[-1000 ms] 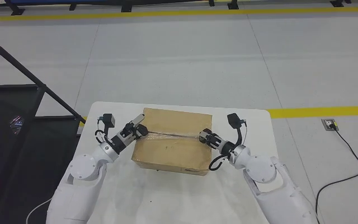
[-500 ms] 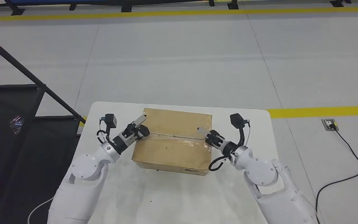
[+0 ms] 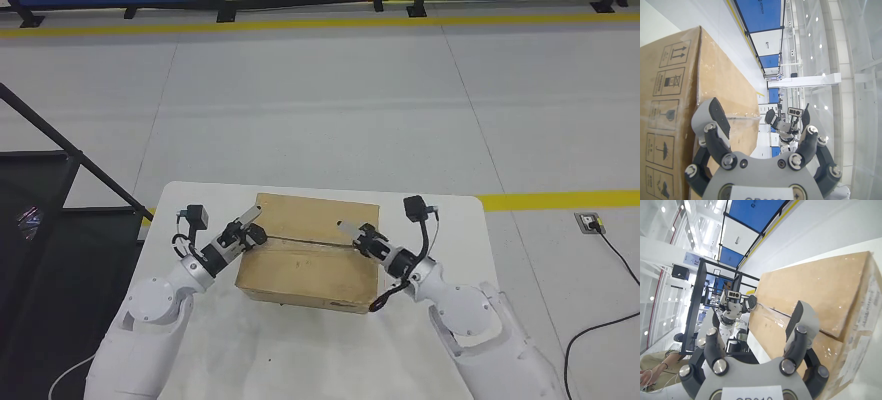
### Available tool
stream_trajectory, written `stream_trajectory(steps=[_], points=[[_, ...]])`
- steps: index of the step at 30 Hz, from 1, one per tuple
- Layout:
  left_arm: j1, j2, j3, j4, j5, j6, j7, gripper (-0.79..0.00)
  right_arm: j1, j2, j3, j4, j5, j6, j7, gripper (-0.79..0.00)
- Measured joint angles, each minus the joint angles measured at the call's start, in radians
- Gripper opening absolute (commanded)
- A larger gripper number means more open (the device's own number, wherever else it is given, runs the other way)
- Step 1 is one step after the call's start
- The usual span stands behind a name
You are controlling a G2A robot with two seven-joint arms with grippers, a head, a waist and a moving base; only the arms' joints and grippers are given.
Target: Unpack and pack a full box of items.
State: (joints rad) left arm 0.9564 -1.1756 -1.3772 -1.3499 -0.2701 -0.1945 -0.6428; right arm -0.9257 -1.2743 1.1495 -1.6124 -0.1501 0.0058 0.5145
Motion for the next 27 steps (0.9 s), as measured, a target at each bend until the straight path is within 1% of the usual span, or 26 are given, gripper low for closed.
stream_trajectory(steps=[1,4,7,10,15,18,23,24,26,27], points=[[0.001,0.0,0.0,-0.001,0.0,0.0,0.001,0.0,0.018,-0.003,-0.012,0.018,0.011,-0.011,0.017,-0.714],[0.004,0.0,0.0,-0.004,-0.003,-0.001,0.001,0.0,0.058,-0.009,-0.044,0.06,0.017,-0.068,0.051,-0.785],[0.007,0.001,-0.001,-0.005,-0.005,-0.002,0.002,0.0,0.085,-0.012,-0.073,0.093,0.005,-0.112,0.105,-0.785],[0.007,0.002,-0.002,-0.005,-0.007,0.0,0.0,0.0,0.115,-0.019,-0.105,0.127,-0.03,-0.07,0.101,-0.785],[0.008,0.002,-0.002,-0.006,-0.01,-0.003,-0.002,0.0,0.182,-0.039,-0.17,0.199,-0.093,0.048,0.071,-0.785],[0.01,0.003,-0.006,-0.006,-0.012,-0.006,-0.004,0.0,0.222,-0.05,-0.197,0.245,-0.092,0.085,0.099,-0.785],[0.015,0.005,-0.012,-0.006,-0.019,-0.01,-0.007,0.0,0.254,-0.058,-0.2,0.288,-0.089,0.124,0.106,-0.785],[0.017,0.005,-0.013,-0.007,-0.019,-0.011,-0.007,0.0,0.255,-0.058,-0.196,0.291,-0.091,0.138,0.105,-0.757],[0.019,0.006,-0.015,-0.008,-0.02,-0.012,-0.008,0.0,0.255,-0.057,-0.186,0.295,-0.09,0.163,0.108,-0.733],[0.02,0.006,-0.016,-0.008,-0.021,-0.012,-0.008,0.0,0.255,-0.056,-0.18,0.298,-0.091,0.18,0.118,-0.754]])
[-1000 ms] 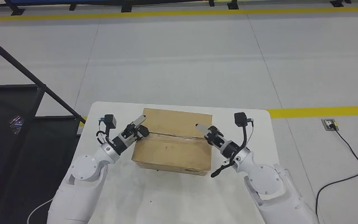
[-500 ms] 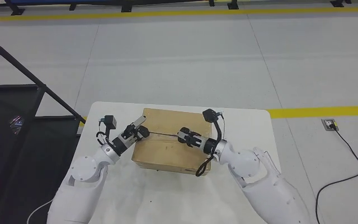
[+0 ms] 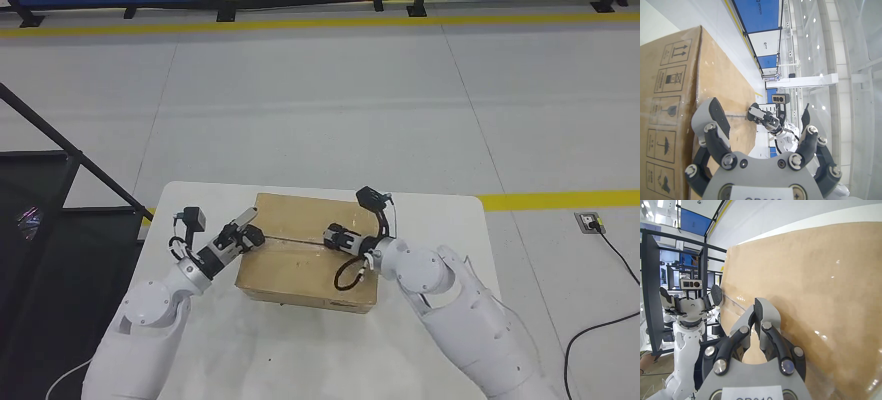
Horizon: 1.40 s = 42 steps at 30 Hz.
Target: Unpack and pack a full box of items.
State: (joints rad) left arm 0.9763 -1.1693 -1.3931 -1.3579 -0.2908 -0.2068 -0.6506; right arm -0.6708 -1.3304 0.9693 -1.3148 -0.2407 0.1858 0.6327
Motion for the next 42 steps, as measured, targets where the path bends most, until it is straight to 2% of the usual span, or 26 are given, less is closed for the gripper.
stream_trajectory(steps=[2,13,19,27,42], points=[[0.002,0.001,-0.003,-0.001,-0.002,-0.002,0.0,0.0,-0.002,0.003,0.012,-0.001,-0.002,0.017,0.013,-0.785],[0.038,0.011,-0.071,0.011,-0.046,-0.02,0.015,0.0,-0.119,0.044,0.156,-0.151,-0.032,0.068,0.065,-0.785],[0.049,0.015,-0.096,0.056,-0.051,-0.015,0.038,0.0,-0.145,0.057,0.19,-0.194,-0.056,0.114,0.119,-0.785],[0.044,0.009,-0.055,0.103,-0.042,-0.029,0.041,0.0,-0.128,0.053,0.168,-0.184,-0.051,0.131,0.126,-0.785],[0.081,0.006,-0.027,0.06,-0.042,-0.041,0.035,0.0,-0.04,0.02,0.059,-0.078,-0.017,0.132,0.099,-0.785]])
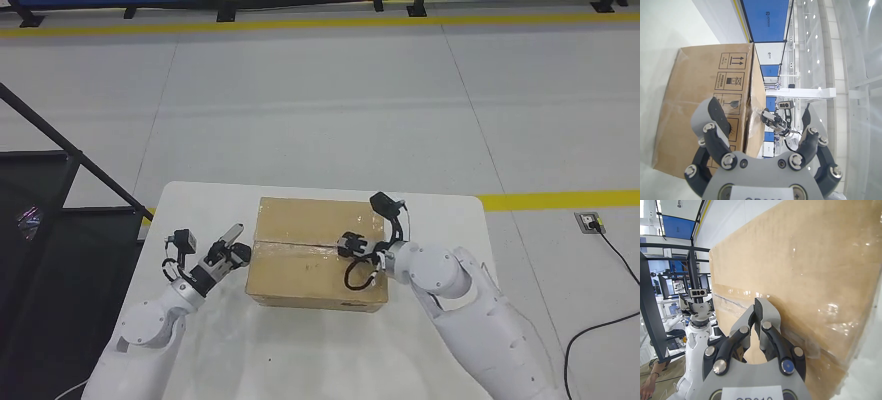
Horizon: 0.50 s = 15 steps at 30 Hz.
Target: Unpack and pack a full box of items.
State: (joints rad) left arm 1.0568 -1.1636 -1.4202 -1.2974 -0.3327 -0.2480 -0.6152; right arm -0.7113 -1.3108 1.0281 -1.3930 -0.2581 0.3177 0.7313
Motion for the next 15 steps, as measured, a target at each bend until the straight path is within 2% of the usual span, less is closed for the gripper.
stream_trajectory(steps=[15], points=[[0.015,0.001,-0.001,-0.014,-0.012,-0.003,-0.005,0.0,0.129,-0.06,-0.15,0.13,0.036,-0.011,-0.016,-0.785]])
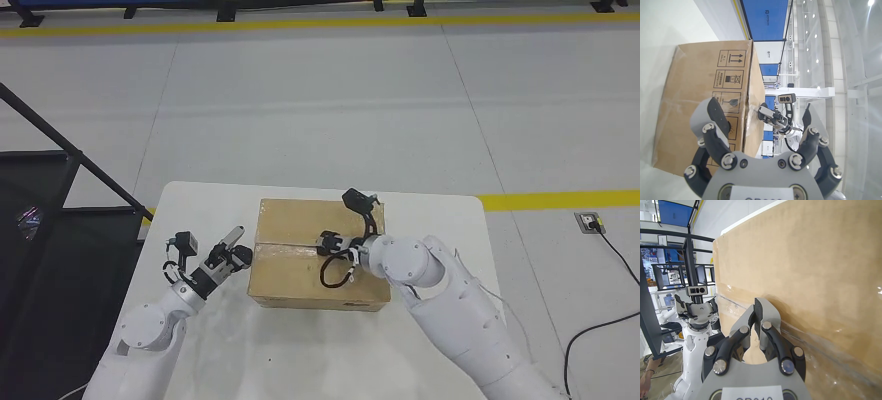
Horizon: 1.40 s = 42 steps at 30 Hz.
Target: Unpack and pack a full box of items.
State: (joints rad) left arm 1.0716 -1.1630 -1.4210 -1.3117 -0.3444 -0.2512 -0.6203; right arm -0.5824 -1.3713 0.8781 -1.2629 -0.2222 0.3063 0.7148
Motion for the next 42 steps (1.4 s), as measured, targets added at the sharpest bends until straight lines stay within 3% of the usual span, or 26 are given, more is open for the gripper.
stream_trajectory(steps=[17,26,35,42], points=[[-0.003,0.0,0.002,0.008,-0.009,-0.003,-0.006,0.0,0.165,-0.125,-0.194,0.225,0.088,-0.066,-0.036,-0.785],[-0.008,0.0,0.003,0.016,-0.01,-0.004,-0.009,0.0,0.213,-0.181,-0.245,0.318,0.138,-0.141,0.011,-0.785],[-0.012,-0.001,0.008,0.017,-0.009,-0.005,-0.008,0.0,0.219,-0.197,-0.239,0.339,0.154,-0.208,0.06,-0.785],[-0.011,0.0,0.004,0.017,-0.011,-0.005,-0.001,0.0,0.179,-0.17,-0.179,0.275,0.128,-0.238,0.104,-0.785]])
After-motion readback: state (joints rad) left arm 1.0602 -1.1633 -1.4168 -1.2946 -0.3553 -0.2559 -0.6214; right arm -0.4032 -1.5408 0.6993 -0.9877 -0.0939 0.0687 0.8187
